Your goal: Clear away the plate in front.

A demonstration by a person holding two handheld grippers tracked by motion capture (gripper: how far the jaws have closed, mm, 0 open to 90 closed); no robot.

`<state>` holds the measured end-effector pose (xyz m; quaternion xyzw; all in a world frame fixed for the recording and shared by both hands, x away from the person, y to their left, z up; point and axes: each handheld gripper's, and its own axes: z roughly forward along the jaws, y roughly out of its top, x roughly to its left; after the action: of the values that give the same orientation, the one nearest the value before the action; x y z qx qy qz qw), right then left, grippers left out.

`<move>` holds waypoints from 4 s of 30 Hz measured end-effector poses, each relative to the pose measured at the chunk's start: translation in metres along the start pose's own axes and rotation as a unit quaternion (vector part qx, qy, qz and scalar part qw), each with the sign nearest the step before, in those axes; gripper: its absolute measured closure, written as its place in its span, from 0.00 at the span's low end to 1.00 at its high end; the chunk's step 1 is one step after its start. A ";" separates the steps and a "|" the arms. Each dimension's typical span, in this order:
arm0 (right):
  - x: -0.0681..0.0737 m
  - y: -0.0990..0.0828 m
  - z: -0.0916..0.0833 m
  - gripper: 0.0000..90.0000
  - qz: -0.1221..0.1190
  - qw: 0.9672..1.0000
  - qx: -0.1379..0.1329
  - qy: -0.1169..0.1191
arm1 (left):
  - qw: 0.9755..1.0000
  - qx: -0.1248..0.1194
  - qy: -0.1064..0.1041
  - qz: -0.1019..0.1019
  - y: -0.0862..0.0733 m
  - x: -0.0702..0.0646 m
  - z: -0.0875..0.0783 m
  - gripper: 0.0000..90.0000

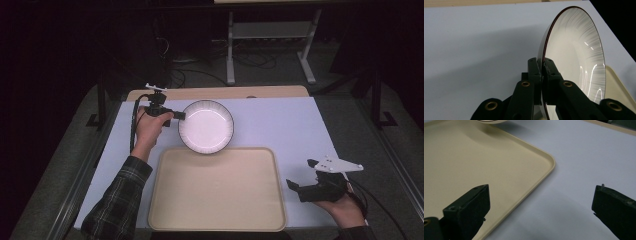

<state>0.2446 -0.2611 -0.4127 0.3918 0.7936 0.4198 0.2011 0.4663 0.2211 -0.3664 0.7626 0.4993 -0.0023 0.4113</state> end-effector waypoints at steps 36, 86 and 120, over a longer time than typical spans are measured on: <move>0.001 0.000 0.001 0.01 0.000 1.000 0.004 -0.002 | 0.994 0.042 -0.073 0.067 -0.063 -0.057 -0.021 0.96; 0.005 -0.002 0.006 0.01 -0.013 1.000 0.019 -0.001 | 0.986 0.131 -0.055 0.085 -0.098 -0.052 0.014 0.96; 0.004 -0.003 0.005 0.01 -0.013 1.000 0.021 -0.004 | 0.977 0.112 -0.007 0.179 -0.098 -0.060 0.012 0.26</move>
<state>0.2441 -0.2561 -0.4177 0.3876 0.8062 0.3989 0.2018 0.3663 0.1837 -0.4101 0.8808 0.3483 0.0105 0.3207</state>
